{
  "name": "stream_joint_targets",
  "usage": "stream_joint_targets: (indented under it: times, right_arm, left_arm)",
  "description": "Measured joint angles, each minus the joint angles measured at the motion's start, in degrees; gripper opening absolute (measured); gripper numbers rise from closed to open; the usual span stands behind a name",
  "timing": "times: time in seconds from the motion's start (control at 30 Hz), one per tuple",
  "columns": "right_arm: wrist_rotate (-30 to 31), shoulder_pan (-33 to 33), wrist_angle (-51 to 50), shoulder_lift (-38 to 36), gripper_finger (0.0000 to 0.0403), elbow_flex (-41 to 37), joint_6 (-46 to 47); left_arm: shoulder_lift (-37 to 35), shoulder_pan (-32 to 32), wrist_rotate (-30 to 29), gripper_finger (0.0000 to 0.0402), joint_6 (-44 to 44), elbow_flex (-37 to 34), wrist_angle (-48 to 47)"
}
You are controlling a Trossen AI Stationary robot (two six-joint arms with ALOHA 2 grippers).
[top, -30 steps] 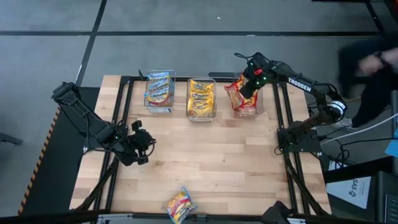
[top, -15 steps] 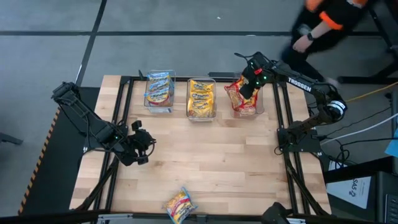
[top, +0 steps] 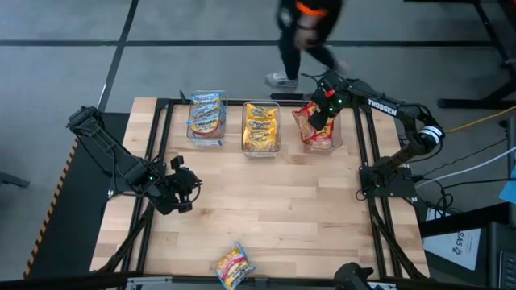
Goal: Sort Maruchan noodles
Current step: Adjust the red noodle packs on the right transparent bin
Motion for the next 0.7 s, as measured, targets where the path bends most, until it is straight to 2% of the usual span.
stream_joint_targets:
  times: [0.17,0.47,0.6,0.7]
  right_arm:
    - [0.3,0.0,-1.4,0.1,0.0118,0.8,-0.6]
    - [1.9,0.0,-8.6,0.1,0.0011,7.7,-2.1]
    - [2.0,0.0,-9.4,0.0,0.0019,8.0,-2.0]
    - [5.2,0.0,-9.2,0.2,0.0038,7.5,-0.6]
  left_arm:
    - [0.0,0.0,0.0,0.0033,0.0,0.0,0.0]
    - [0.0,0.0,0.0,0.0033,0.0,0.0,0.0]
    - [0.0,0.0,0.0,0.0033,0.0,0.0,0.0]
    - [0.0,0.0,0.0,0.0033,0.0,0.0,0.0]
